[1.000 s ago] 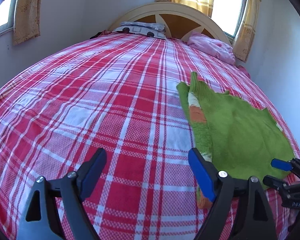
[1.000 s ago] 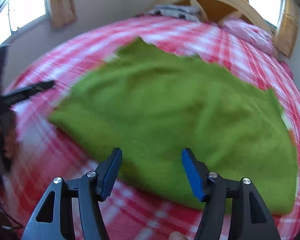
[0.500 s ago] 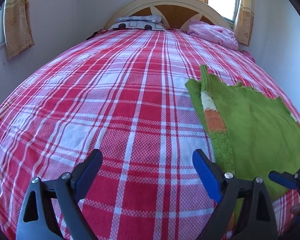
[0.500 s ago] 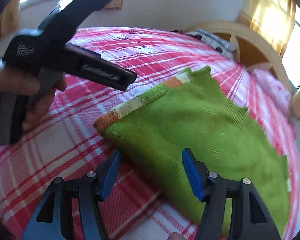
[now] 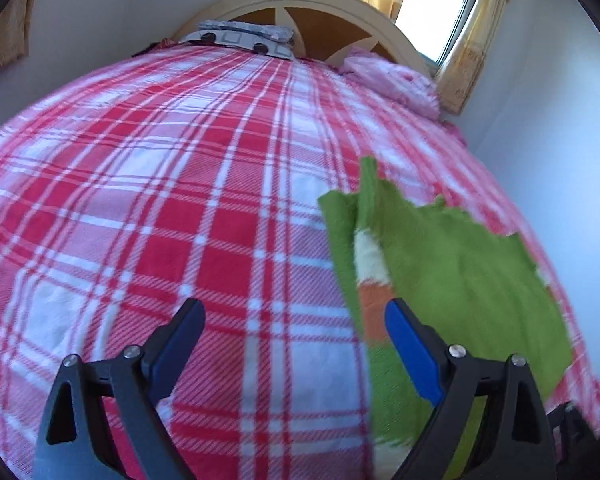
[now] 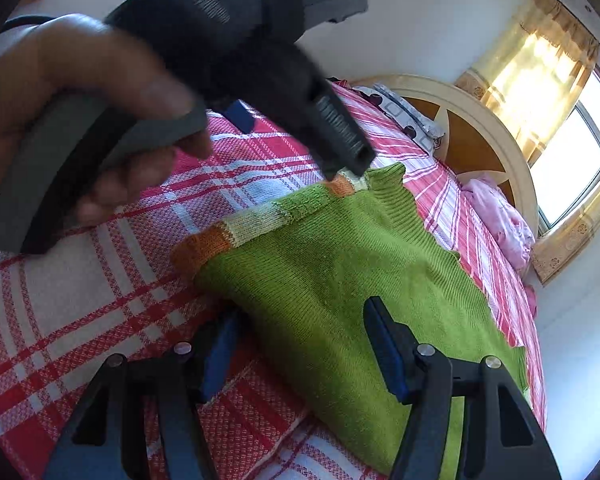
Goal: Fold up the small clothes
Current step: 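Move the right tool to the striped side edge beside the left tool, then close the left gripper on the striped edge while the right gripper grasps it too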
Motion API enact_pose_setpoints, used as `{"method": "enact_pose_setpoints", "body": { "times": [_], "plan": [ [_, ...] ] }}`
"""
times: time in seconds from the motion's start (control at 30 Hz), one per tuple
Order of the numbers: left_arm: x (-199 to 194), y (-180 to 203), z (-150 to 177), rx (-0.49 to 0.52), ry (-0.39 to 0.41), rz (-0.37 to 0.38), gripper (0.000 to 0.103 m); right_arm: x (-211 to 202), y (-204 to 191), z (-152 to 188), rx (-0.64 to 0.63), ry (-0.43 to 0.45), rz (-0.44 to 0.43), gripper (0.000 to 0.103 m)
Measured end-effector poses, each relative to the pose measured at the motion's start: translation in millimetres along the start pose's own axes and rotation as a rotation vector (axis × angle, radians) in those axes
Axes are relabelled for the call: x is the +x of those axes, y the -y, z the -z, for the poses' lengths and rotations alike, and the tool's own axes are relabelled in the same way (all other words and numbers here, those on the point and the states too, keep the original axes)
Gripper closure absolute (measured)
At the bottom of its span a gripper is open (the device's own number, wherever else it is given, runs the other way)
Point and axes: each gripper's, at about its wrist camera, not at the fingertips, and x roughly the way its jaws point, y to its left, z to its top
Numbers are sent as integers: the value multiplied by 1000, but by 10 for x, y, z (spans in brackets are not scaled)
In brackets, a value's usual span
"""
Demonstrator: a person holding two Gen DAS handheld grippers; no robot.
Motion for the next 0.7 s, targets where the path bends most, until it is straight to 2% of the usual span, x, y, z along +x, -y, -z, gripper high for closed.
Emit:
{"method": "enact_pose_setpoints", "body": {
  "times": [0.13, 0.27, 0.33, 0.37, 0.43, 0.5, 0.57, 0.6, 0.63, 0.67, 0.7],
  "plan": [
    [60, 39, -83, -38, 0, 125, 9, -11, 27, 14, 22, -2, -23, 40],
    [159, 180, -154, -5, -1, 165, 10, -13, 39, 21, 33, 1, -30, 40],
    [263, 223, -192, 2, -17, 175, 16, -37, -19, 20, 10, 10, -2, 40],
    [295, 225, -206, 3, -24, 182, 23, -42, -36, 20, 0, 13, 10, 40],
    [413, 210, -264, -6, -54, 200, 29, -59, -74, 19, -16, 18, 23, 41],
    [506, 179, -302, -29, -76, 235, 45, -77, -103, 25, -23, 21, 32, 42],
    [609, 137, -316, -55, -102, 253, 55, -101, -157, 36, -38, 25, 38, 46],
    [631, 118, -315, -64, -107, 268, 62, -110, -185, 35, -52, 28, 43, 50],
    [626, 93, -306, -72, -108, 283, 65, -119, -224, 36, -70, 32, 42, 59],
    [627, 73, -300, -82, -107, 301, 72, -118, -266, 38, -91, 33, 37, 66],
    [625, 49, -289, -94, -106, 324, 78, -120, -322, 41, -118, 32, 40, 78]
  ]
}}
